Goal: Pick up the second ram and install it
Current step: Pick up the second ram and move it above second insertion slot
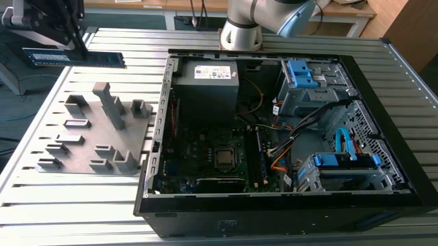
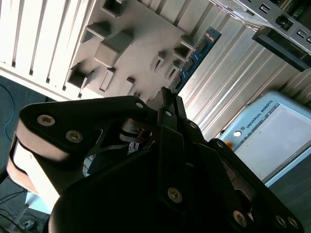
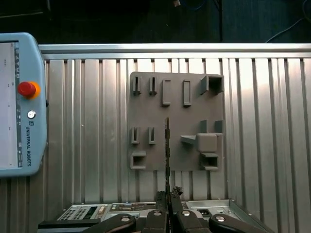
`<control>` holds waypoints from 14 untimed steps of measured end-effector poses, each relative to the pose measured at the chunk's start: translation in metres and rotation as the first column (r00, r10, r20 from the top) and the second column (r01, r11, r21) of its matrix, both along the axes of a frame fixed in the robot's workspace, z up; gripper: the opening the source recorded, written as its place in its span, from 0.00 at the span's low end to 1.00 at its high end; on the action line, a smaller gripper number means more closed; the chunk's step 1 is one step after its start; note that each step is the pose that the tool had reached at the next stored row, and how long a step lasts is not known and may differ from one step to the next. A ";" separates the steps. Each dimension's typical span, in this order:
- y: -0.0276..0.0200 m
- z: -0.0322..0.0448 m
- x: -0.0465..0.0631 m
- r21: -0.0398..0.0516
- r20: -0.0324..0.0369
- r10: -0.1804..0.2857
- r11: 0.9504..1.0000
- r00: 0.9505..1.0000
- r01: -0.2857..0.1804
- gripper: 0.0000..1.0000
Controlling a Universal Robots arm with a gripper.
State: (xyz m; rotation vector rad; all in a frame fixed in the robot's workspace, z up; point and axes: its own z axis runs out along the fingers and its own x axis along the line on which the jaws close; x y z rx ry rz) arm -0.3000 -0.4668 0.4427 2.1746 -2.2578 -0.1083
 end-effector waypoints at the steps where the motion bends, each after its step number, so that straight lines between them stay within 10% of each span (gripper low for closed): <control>1: 0.0000 -0.0018 0.000 0.000 0.000 0.000 1.000 1.000 0.000 0.14; 14: 0.0000 -0.0255 0.037 0.000 0.000 0.000 1.000 1.000 0.000 0.14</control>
